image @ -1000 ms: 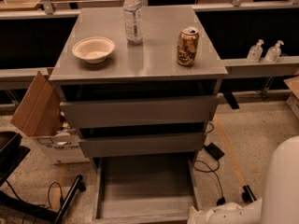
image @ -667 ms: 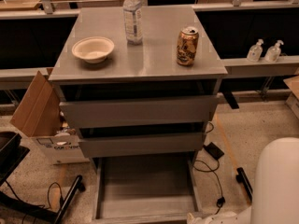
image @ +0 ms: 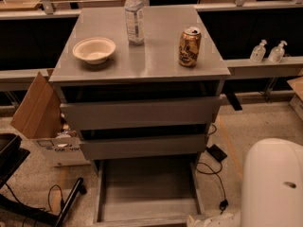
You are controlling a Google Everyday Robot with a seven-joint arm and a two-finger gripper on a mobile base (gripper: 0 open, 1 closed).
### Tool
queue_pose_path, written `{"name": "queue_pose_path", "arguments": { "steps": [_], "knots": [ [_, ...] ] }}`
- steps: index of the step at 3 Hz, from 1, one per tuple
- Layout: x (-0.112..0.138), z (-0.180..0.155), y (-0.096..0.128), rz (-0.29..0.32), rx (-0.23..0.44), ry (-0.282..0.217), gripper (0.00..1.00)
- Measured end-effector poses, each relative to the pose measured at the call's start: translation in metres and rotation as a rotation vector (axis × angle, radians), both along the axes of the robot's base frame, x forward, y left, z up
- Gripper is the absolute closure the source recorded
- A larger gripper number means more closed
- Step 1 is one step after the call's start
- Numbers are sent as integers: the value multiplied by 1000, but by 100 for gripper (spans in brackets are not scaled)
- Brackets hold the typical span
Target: Close bottom drawer
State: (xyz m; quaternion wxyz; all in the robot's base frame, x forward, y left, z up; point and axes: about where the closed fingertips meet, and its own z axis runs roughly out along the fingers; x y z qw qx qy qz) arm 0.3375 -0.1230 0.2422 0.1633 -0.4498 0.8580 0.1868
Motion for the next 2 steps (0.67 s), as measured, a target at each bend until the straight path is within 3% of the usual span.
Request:
{"name": "queue_pose_path", "arguments": {
  "steps": [1, 2],
  "knots": [
    [11, -48, -4, 131, -54, -28, 25],
    [11, -41, -4, 131, -54, -28, 49]
  ]
}}
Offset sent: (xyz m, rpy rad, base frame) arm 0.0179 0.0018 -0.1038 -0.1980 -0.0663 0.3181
